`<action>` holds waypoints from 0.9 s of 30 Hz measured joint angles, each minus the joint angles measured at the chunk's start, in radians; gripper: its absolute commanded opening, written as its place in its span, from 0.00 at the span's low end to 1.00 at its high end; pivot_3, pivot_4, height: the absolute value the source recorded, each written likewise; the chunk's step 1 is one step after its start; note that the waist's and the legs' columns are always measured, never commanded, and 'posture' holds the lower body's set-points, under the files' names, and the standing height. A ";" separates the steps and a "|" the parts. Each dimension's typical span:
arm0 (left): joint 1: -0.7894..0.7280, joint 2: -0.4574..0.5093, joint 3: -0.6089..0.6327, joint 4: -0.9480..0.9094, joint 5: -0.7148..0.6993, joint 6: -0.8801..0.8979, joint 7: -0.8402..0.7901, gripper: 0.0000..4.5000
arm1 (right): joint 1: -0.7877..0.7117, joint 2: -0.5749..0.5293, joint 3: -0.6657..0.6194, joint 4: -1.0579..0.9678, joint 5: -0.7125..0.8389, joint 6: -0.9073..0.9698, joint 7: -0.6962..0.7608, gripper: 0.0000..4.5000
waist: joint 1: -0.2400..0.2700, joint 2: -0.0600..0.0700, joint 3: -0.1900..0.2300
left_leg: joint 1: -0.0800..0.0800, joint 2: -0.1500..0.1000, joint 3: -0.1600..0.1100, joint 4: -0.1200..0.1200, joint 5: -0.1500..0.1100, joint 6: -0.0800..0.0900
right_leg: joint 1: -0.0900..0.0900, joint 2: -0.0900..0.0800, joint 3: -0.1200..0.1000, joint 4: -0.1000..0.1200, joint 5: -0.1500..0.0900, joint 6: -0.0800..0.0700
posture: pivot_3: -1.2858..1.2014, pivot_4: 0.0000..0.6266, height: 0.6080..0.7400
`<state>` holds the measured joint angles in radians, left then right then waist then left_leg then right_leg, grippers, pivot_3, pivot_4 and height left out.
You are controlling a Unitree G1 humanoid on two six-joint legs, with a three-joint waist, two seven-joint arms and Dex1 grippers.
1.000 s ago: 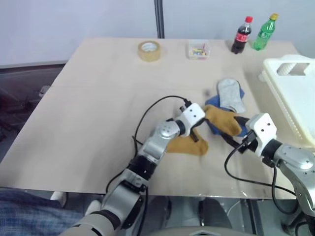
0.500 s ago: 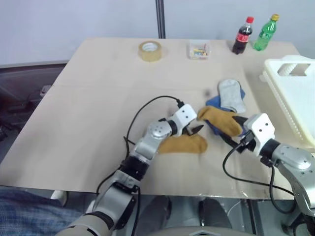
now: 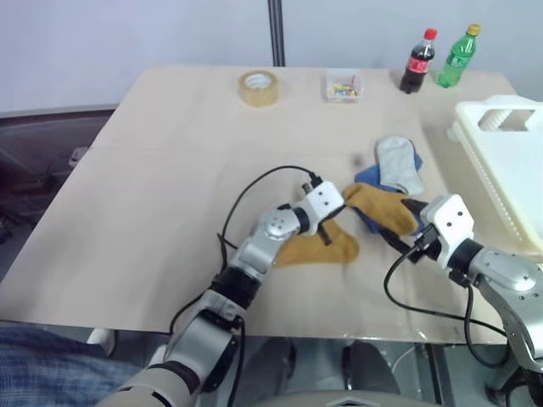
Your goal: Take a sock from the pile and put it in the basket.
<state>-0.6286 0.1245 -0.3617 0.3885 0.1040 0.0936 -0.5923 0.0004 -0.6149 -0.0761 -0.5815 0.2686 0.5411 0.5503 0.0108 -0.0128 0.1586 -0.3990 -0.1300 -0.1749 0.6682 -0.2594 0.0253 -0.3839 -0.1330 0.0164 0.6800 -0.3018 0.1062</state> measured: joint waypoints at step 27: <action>0.318 0.282 0.125 -0.614 -0.063 0.284 -0.032 0.02 | 0.012 0.002 0.024 0.019 -0.018 -0.036 0.012 0.83 | -0.017 0.001 0.000 | 0.001 0.000 0.000 0.000 0.000 0.000 | 0.000 0.000 0.001 0.000 0.000 0.000 | 0.52 0.24 1.00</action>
<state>-0.3108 0.4064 -0.2362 -0.2254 0.0415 0.3775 -0.6245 0.0122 -0.6131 -0.0522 -0.5628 0.2503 0.5054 0.5623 -0.0065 -0.0122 0.1584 -0.3983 -0.1298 -0.1752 0.6679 -0.2594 0.0253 -0.3839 -0.1328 0.0170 0.6801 -0.3018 0.1061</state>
